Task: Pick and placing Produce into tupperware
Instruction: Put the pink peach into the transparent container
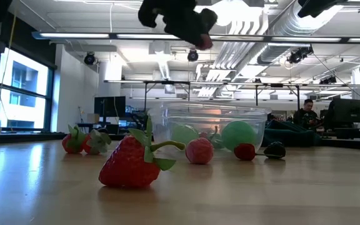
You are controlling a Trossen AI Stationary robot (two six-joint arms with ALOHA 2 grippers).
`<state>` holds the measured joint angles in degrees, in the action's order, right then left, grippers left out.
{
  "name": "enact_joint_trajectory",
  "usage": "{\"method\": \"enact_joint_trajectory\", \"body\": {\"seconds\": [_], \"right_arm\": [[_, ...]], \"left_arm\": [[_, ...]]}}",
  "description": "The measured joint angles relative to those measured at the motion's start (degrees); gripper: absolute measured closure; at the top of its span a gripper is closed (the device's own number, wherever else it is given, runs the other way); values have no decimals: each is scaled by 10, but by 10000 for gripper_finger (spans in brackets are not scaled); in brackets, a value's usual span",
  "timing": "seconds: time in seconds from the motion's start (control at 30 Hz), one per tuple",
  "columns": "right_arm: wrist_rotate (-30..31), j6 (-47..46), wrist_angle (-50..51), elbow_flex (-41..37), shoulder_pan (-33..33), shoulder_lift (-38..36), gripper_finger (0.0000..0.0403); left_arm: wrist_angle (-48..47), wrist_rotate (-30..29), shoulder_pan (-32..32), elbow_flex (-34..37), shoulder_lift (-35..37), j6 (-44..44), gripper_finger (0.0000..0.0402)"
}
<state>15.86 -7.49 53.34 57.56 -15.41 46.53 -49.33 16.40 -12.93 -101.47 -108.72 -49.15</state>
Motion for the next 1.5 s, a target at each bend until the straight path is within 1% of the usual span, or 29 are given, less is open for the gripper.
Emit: {"method": "enact_joint_trajectory", "body": {"seconds": [0.13, 0.37, 0.5, 0.67, 1.4, 1.5], "right_arm": [[0, 0, 0, 0, 0, 0, 371], [0, 0, 0, 0, 0, 0, 371], [0, 0, 0, 0, 0, 0, 371], [0, 0, 0, 0, 0, 0, 371], [0, 0, 0, 0, 0, 0, 371], [0, 0, 0, 0, 0, 0, 371]], "left_arm": [[-4, -65, 31, 0, -43, 0, 298], [-29, -104, 46, 0, -117, 11, 298], [-53, -128, 47, 0, -143, 17, 296], [-72, -131, 47, 0, -161, 17, 294], [-76, -126, 47, 0, -160, 14, 293], [-76, -119, 47, 0, -160, 15, 285]]}}
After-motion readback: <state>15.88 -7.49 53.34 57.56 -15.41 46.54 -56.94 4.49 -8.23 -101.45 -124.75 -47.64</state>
